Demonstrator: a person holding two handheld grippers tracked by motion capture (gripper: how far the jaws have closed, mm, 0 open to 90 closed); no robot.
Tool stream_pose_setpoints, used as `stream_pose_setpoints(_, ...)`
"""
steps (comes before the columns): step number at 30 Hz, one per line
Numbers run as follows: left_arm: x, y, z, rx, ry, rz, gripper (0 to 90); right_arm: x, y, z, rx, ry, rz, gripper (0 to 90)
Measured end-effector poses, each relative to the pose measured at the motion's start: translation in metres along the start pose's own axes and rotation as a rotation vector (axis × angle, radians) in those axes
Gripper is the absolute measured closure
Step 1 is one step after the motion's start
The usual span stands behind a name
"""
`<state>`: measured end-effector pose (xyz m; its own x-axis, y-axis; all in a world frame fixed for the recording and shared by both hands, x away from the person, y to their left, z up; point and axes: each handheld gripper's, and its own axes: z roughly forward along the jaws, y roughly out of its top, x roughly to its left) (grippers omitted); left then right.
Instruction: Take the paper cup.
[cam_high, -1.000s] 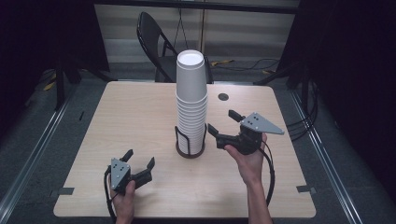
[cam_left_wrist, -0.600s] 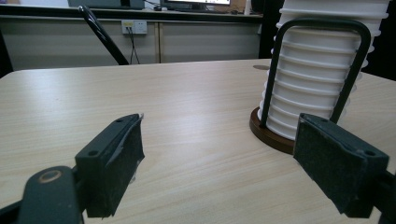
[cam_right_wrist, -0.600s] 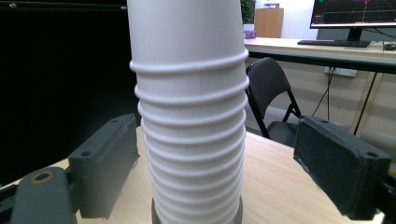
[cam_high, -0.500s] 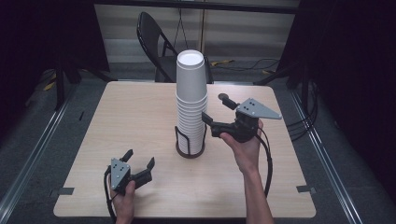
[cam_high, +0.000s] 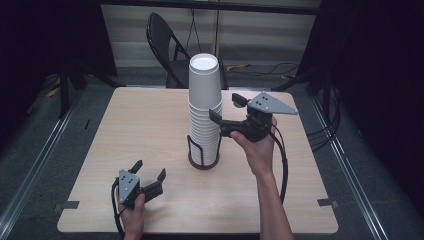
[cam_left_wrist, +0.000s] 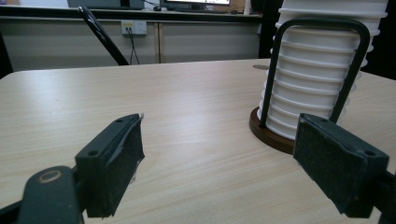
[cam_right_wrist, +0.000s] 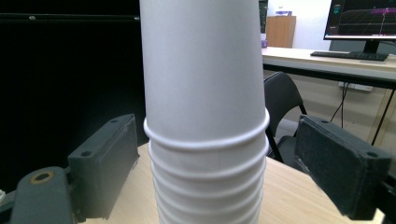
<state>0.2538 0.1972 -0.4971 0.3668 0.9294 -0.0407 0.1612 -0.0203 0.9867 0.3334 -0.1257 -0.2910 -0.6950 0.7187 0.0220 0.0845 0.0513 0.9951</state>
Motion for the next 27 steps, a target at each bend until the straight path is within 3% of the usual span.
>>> stream_pose_setpoints(14,0.000,0.000,0.000,-0.003,-0.001,-0.007,15.8,0.000,0.020,0.022,0.009,0.036,-0.001,13.1)
stream_pose_setpoints(27,0.000,0.000,0.000,-0.004,-0.004,-0.007,15.8,0.002,0.029,0.043,0.039,0.031,-0.023,11.6)
